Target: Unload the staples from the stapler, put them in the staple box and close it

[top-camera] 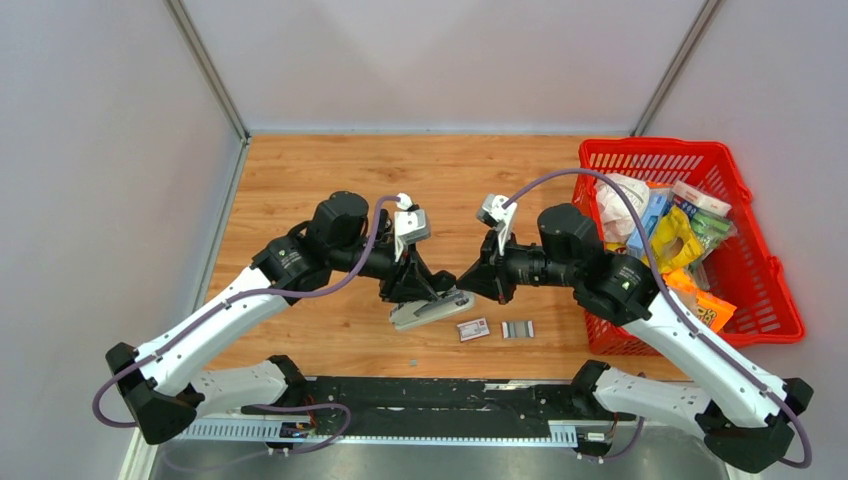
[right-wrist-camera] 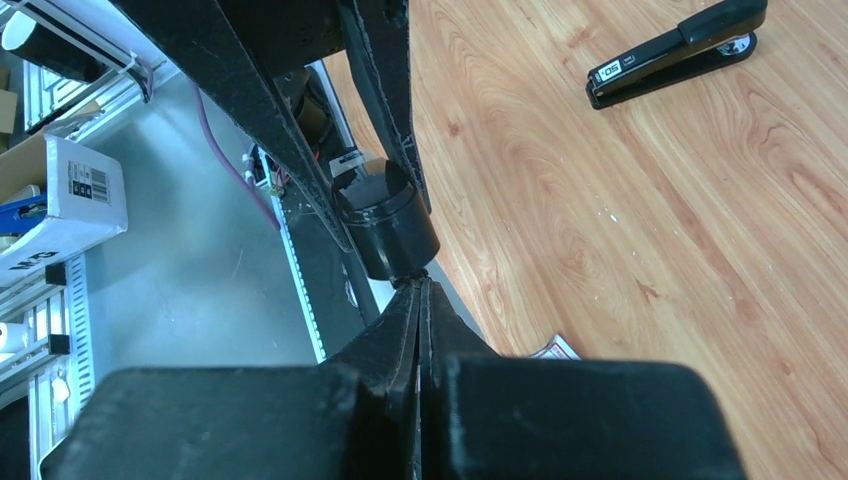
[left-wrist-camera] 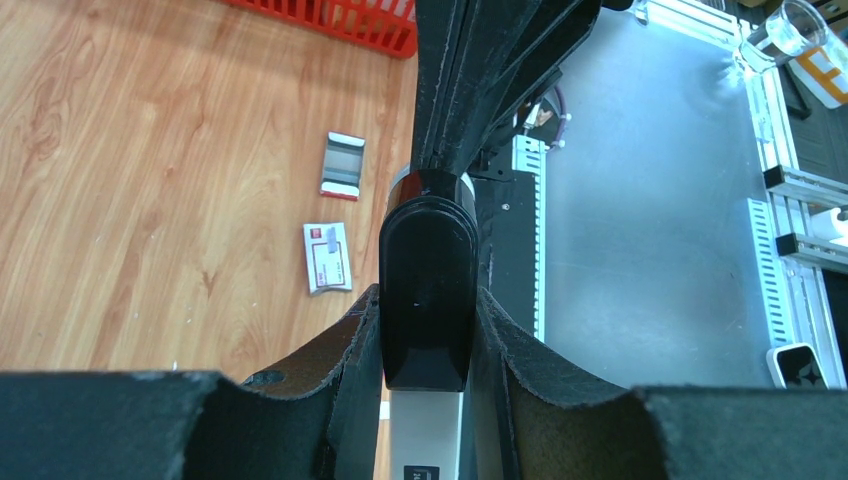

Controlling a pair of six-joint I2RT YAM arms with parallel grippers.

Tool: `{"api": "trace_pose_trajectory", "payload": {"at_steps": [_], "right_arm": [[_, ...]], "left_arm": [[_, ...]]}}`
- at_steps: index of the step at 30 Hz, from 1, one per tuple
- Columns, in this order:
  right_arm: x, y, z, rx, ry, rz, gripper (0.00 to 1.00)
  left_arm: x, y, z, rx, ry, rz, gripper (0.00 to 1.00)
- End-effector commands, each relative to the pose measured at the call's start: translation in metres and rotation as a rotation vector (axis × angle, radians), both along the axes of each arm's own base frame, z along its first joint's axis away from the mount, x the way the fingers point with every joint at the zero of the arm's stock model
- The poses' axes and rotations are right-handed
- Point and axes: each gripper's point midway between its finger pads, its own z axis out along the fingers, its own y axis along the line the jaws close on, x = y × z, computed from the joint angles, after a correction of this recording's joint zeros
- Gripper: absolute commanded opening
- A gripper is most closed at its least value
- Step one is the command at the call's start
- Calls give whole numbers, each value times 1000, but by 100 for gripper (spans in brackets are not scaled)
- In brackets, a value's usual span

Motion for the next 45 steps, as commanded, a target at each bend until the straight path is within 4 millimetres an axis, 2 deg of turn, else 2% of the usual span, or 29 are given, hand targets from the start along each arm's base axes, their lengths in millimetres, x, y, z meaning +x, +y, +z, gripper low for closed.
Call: {"api": "trace_pose_trajectory", "payload": {"at_steps": [1, 8, 13, 23, 29, 32, 35, 45], "right_arm": [[0, 10, 28, 81, -46, 23, 0], [-1, 17, 11, 49, -13, 35, 0], [-1, 16, -3, 40, 8, 19, 0], [-9, 12, -23, 34, 40, 12, 0], [-10, 5, -32, 22, 44, -20, 0], [-8, 6, -37, 19, 55, -46, 0], [-3, 10, -46, 4, 62, -87, 0], [15, 33, -78, -1, 98, -253, 0]], "left_arm": [[-2, -4, 23, -82, -60, -24, 0], [1, -5, 31, -112, -78, 4, 0], [-2, -7, 48, -182, -85, 6, 0], [-8, -9, 65, -250, -73, -11, 0], [5, -6, 73, -264, -99, 80, 0], [19, -7, 75, -271, -92, 169, 0], [30, -8, 79, -291, -94, 241, 0], [50, -8, 86, -353, -76, 371, 0]]}}
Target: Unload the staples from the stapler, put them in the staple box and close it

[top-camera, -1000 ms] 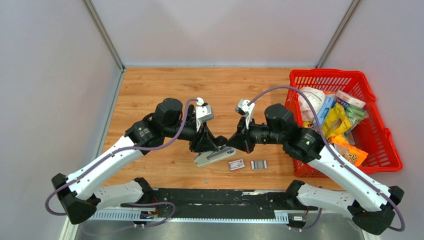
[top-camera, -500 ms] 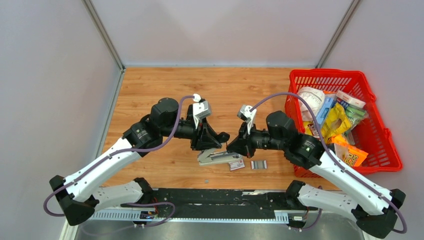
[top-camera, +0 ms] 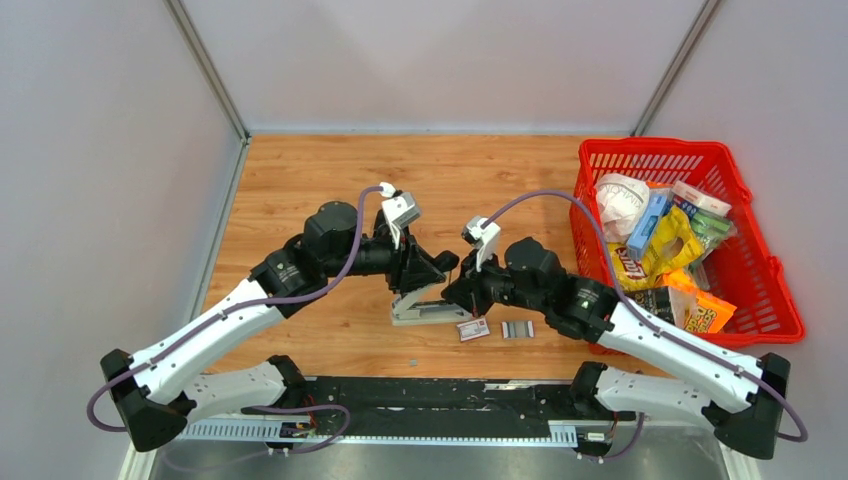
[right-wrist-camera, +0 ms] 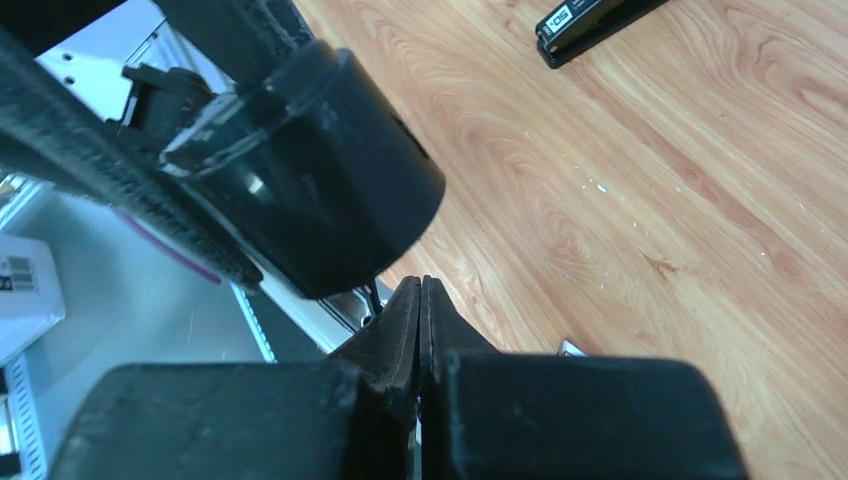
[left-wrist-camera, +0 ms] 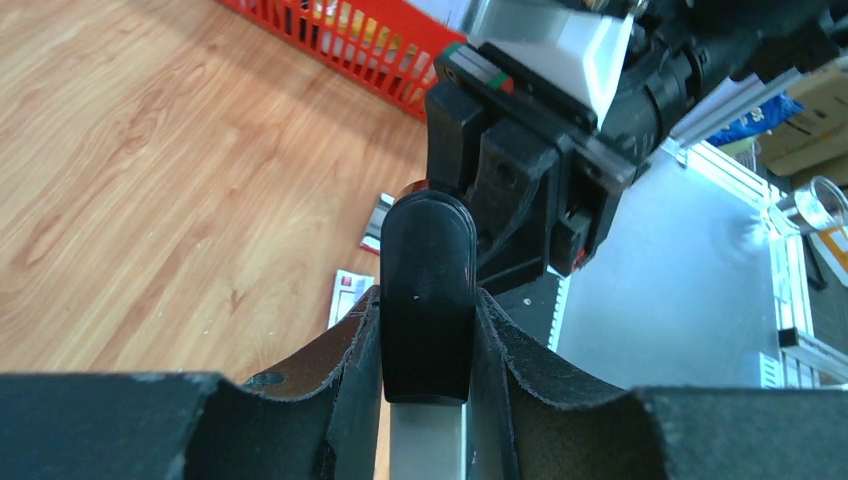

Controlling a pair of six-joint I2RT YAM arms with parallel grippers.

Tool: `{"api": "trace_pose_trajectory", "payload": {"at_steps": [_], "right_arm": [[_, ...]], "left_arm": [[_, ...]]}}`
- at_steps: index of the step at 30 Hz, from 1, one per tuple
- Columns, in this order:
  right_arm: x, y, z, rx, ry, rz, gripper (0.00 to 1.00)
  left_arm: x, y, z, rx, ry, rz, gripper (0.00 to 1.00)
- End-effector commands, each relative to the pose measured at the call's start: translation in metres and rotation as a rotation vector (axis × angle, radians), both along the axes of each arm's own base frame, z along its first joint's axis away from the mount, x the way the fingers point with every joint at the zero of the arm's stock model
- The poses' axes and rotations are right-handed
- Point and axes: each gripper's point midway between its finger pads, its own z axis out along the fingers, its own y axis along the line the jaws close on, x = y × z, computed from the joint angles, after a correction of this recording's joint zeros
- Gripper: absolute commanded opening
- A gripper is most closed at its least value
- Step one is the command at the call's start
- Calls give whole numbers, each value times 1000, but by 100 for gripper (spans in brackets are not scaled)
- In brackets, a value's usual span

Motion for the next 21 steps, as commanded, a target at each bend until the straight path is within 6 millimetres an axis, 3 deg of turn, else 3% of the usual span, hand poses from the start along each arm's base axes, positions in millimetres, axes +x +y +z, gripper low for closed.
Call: {"api": "trace_pose_trajectory", "payload": {"at_steps": [1, 14, 21], "right_arm": [[6, 11, -15, 0, 41, -87, 0], [11, 24, -38, 17, 91, -165, 0], [6, 47, -40, 34, 111, -128, 0]], "left_arm": [[24, 1, 73, -225, -157, 133, 0], [53, 30, 84, -289, -165, 395, 0], [65, 36, 85, -329, -158, 478, 0]]}}
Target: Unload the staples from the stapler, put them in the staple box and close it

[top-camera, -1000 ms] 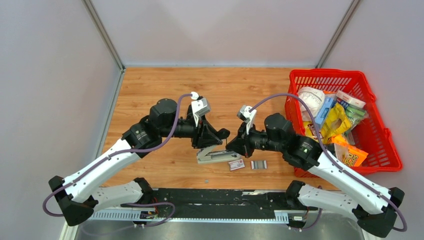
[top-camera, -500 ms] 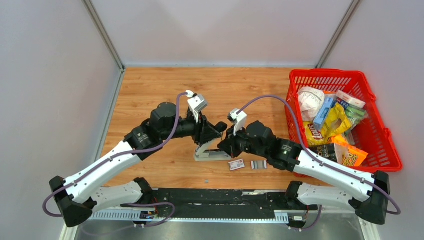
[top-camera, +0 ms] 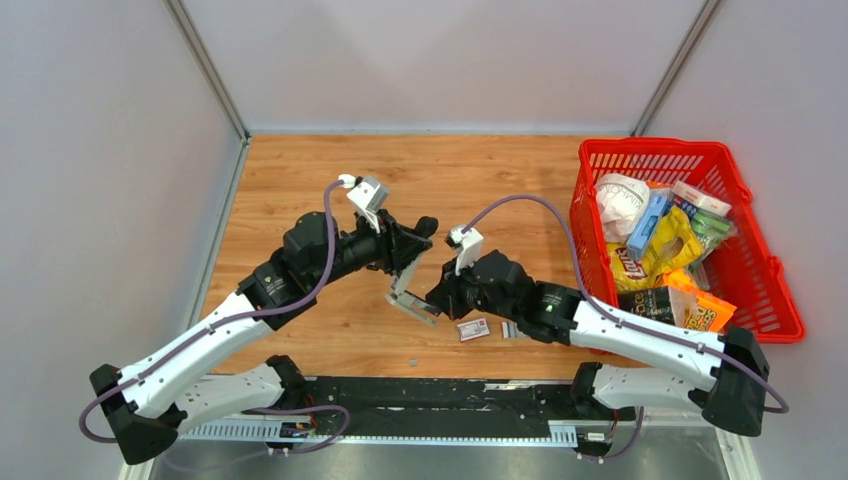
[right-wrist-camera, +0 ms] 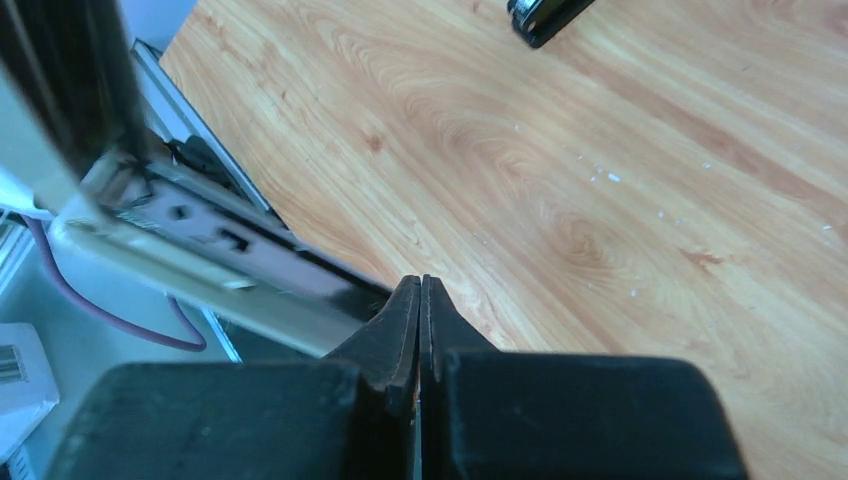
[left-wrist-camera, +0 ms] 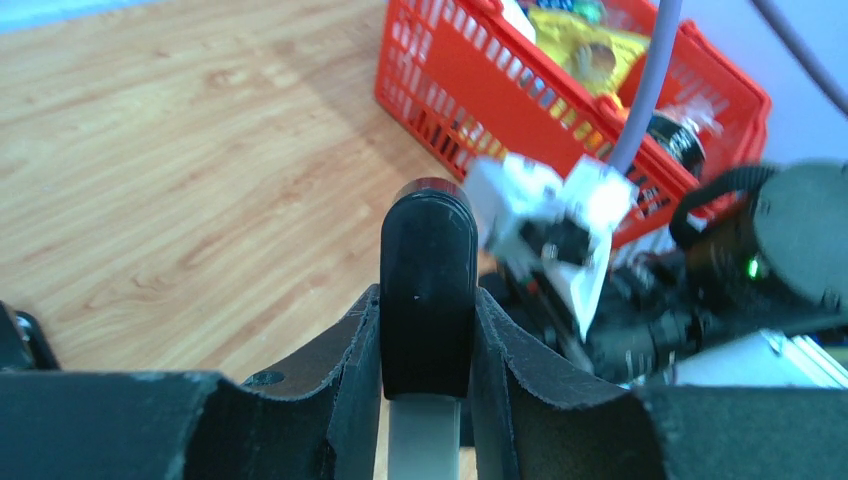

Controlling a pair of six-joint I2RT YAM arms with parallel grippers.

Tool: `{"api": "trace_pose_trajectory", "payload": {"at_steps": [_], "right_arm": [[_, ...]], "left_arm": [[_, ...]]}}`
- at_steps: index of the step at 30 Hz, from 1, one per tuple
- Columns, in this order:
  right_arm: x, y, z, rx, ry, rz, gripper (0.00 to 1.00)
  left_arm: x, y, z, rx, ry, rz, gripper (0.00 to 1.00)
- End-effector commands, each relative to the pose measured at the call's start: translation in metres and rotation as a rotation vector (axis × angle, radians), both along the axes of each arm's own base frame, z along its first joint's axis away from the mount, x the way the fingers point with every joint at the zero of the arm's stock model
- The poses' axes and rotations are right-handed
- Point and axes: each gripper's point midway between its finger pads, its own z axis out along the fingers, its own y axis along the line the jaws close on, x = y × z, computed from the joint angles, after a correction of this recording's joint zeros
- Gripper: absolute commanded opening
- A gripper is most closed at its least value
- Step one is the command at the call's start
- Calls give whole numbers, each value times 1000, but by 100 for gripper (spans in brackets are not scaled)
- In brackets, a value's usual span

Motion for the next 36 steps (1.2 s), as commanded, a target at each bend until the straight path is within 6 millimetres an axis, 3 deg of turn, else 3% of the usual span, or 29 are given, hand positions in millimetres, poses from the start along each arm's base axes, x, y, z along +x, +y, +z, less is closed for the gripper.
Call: {"api": "trace_pose_trajectory", "payload": {"at_steps": [1, 5, 11, 16, 23, 30, 36], "right_arm": [[-11, 22, 3, 39, 23, 52, 0], [-14, 35, 6, 57, 15, 78, 0], [-2, 44, 6, 68, -17, 51, 0], [6, 44, 6, 66, -68, 34, 0], [11, 49, 11, 97, -114, 46, 0], [12, 59, -4, 117, -92, 71, 0], [13, 52, -3, 93, -114, 65, 0]], "left_arm": [[19, 11, 66, -199, -145, 125, 0], [30, 16, 60, -196, -150, 188, 0], [47, 11, 56, -189, -149, 240, 0], [57, 10, 53, -147, -153, 273, 0], [72, 15, 34, -67, -119, 353, 0], [82, 14, 24, -26, -110, 385, 0], [84, 17, 18, 13, -108, 399, 0]]}}
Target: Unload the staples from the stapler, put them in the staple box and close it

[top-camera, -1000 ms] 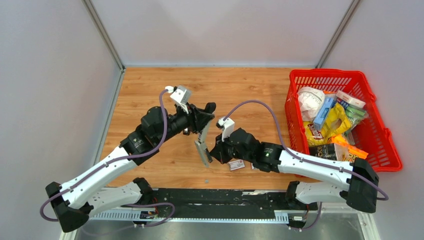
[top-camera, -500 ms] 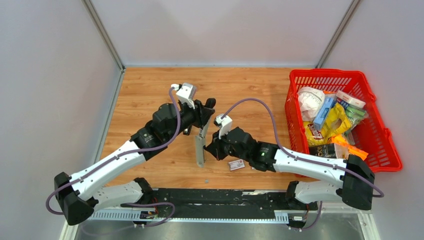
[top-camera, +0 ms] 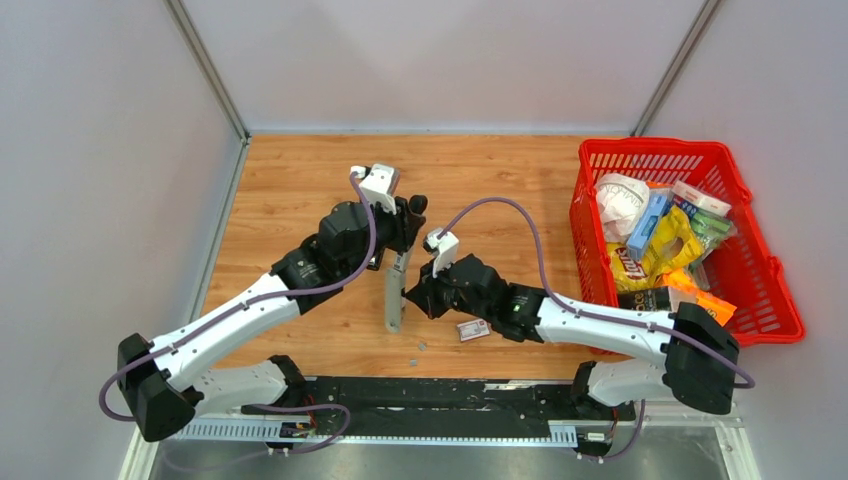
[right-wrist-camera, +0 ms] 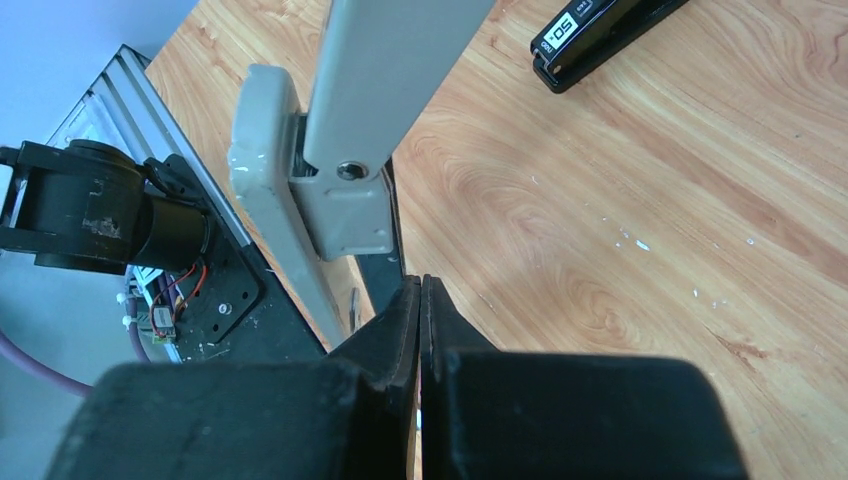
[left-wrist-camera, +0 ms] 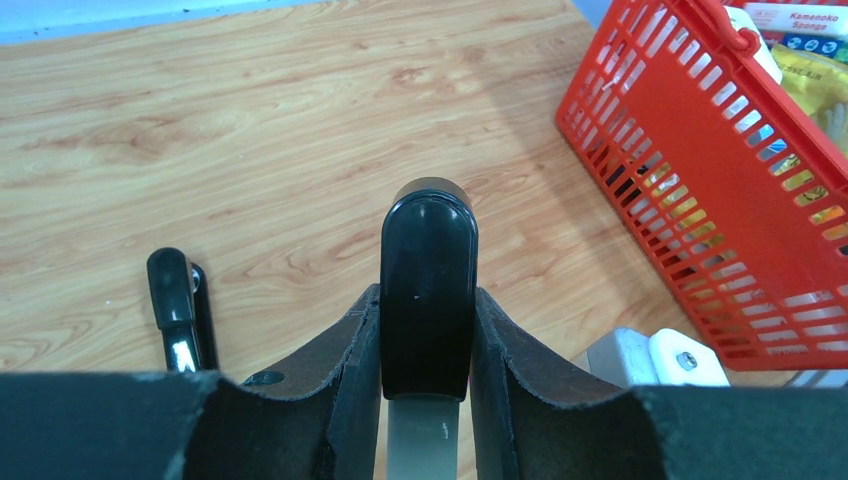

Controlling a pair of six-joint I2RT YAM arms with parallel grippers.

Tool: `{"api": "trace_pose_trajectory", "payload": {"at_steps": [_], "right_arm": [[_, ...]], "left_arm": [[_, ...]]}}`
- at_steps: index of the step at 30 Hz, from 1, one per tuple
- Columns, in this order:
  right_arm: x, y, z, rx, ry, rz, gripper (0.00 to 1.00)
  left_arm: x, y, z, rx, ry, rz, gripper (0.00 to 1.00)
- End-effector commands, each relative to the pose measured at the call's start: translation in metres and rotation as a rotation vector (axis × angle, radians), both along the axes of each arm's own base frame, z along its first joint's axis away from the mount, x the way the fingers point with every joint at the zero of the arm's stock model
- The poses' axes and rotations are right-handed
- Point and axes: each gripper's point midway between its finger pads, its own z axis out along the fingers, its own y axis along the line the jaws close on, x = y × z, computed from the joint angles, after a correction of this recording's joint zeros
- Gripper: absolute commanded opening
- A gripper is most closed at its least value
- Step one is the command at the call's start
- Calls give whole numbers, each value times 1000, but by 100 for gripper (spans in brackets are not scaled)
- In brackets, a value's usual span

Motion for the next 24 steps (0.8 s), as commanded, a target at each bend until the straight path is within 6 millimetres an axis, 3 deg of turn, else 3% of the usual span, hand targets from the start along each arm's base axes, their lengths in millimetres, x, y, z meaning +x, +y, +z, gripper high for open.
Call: {"api": "trace_pose_trajectory", "payload": {"at_steps": [1, 8, 18, 24], "right_arm": [[0, 5, 30, 76, -64, 22, 0], [3, -20, 37, 28, -104, -28, 0], [4, -61, 23, -70, -112, -119, 0], [4, -64, 5, -97, -74, -130, 0]], "left_arm": [[6, 4, 56, -94, -113, 34, 0], [1, 20, 65, -73, -136, 61, 0], [-7, 36, 84, -90, -170, 87, 0], [-14, 36, 96, -130, -169, 65, 0]]}}
